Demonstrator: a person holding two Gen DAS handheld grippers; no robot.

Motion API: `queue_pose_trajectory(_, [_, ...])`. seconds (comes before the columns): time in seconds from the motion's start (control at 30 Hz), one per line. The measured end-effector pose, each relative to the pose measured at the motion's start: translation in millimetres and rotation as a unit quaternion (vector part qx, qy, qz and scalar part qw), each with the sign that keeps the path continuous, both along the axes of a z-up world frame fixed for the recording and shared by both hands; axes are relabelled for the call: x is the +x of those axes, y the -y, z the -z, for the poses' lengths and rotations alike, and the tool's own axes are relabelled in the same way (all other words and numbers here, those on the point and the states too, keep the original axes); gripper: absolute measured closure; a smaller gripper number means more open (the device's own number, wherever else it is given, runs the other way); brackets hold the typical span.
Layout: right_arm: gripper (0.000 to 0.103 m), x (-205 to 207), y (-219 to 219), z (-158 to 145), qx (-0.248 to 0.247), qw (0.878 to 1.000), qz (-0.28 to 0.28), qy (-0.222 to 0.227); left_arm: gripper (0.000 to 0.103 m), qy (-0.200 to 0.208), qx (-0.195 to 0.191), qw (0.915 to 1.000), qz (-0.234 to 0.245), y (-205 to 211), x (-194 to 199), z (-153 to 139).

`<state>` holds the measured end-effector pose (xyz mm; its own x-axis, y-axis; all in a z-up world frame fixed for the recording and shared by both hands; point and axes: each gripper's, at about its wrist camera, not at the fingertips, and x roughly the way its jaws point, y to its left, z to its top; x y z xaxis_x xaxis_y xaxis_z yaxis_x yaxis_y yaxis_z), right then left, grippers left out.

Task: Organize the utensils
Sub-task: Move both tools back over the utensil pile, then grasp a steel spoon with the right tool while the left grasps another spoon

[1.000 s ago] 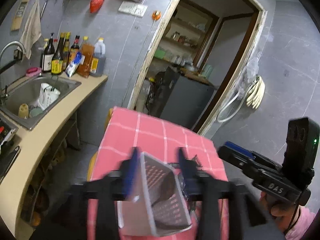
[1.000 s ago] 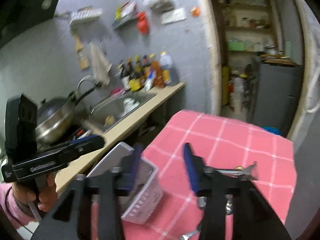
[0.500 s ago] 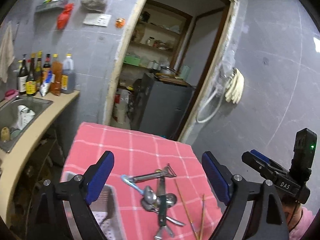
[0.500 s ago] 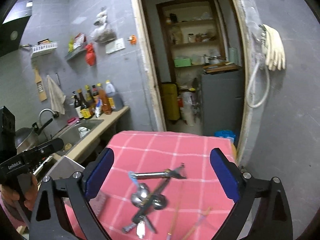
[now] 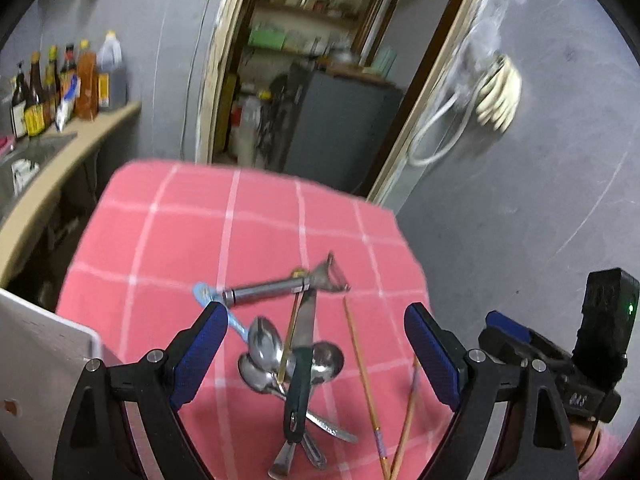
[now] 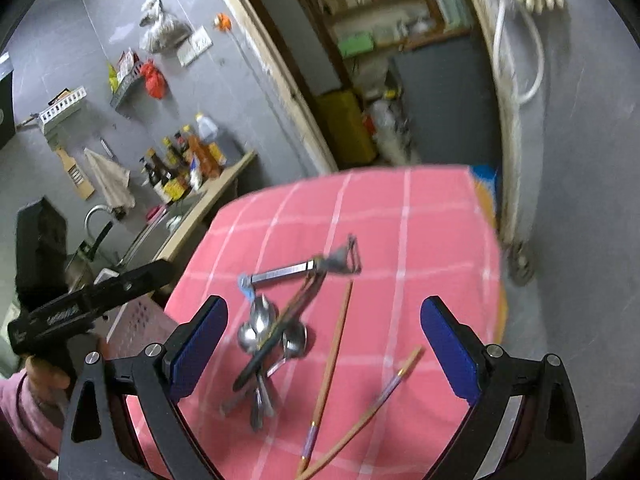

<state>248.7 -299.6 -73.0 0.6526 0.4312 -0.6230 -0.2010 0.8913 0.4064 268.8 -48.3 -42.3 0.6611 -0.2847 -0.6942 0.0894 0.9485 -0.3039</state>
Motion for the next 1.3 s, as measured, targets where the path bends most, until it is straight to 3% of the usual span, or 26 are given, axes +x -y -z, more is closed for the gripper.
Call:
queue_pose_trajectory(0.13, [0.014,7,-13,35,0.013,0.999,-0.036,-0.027,0.022,-0.043,0.005,0.9991,-0.006,3,14,26])
queue_pose_trajectory(0.37, [0.049,23,-36,76,0.025,0.994,-0.084,-0.061,0.052,-0.112,-0.001,0.9933,-0.029,-2,39,66])
queue_pose_trajectory(0.57, [0.069,43,-58,98,0.025,0.990,-0.106,-0.086,0.063,-0.144,-0.012,0.9880,-0.055,-13,54,91])
queue_pose_trajectory(0.77, [0.082,59,-72,110,0.020,0.988,-0.113,-0.102,0.076,-0.163,-0.028,0.9839,-0.066,-20,63,106])
queue_pose_trajectory(0.93, [0.086,63,-79,117,0.012,0.987,-0.111,-0.115,0.082,-0.171,-0.030,0.9823,-0.070,-23,63,108])
queue_pose_trajectory(1.0, [0.093,64,-77,117,0.009,0.987,-0.106,-0.116,0.088,-0.175,-0.024,0.9818,-0.070,-24,64,108])
queue_pose_trajectory(1.3, [0.095,62,-74,117,0.011,0.988,-0.090,-0.123,0.089,-0.176,-0.009,0.9837,-0.038,-21,71,104])
